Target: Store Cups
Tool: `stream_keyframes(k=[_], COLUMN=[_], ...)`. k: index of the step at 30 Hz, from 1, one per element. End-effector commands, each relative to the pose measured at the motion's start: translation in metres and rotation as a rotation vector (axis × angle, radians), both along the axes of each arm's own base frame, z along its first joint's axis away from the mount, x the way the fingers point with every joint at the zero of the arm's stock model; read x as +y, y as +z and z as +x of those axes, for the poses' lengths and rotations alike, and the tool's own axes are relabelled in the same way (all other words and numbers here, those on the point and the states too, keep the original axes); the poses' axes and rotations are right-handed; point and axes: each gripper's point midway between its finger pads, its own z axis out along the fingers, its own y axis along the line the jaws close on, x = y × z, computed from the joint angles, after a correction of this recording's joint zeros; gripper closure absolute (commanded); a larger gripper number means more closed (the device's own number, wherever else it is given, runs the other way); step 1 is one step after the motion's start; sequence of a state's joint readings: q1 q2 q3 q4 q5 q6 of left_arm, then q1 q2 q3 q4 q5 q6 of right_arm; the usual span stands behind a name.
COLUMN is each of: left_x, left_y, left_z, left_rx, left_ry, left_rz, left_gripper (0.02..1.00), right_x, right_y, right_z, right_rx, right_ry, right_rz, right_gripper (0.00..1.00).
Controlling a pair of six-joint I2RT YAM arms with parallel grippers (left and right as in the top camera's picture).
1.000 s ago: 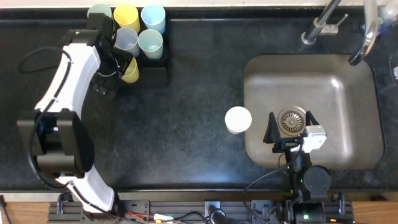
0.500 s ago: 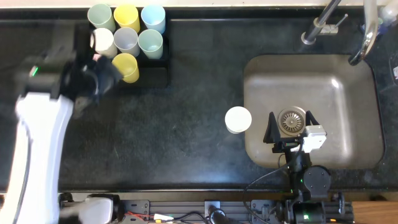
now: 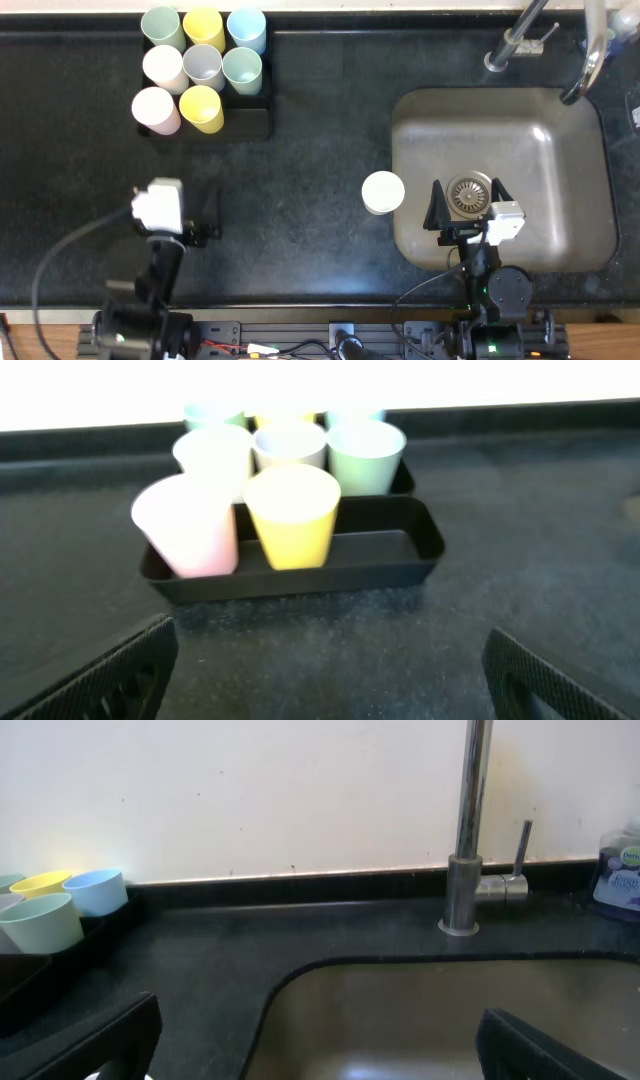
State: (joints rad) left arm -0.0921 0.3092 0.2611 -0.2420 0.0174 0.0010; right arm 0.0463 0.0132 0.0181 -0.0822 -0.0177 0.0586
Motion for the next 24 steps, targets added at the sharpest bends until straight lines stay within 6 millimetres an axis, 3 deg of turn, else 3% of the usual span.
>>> stream_keyframes(k=[1, 2, 11, 24], left_x=[-0.014, -0.016, -0.014, -0.014], left_y=[-0.02, -0.026, -0.012, -0.012], left_z=[-0.012, -0.013, -0.008, -0.008], left_rx=[-0.097, -0.096, -0.21, -0.209], left_ry=[-0.069, -0.074, -0.066, -0.066], left_rz=[-0.092, -0.113, -0.117, -0.117], left_gripper=[0.02, 0.02, 0.02, 0.02], right_x=[-0.002, -0.002, -0.002, -0.002], right_y=[-0.003, -0.003, -0.003, -0.003], right_z=[0.0, 0.0, 0.0, 0.0], right_rx=[-0.001, -0.001, 0.0, -0.001], right_ry=[-0.01, -0.01, -0.01, -0.01], right_rz=[-0.003, -0.003, -0.002, -0.003], right_gripper=[0.003, 0.003, 0.003, 0.003])
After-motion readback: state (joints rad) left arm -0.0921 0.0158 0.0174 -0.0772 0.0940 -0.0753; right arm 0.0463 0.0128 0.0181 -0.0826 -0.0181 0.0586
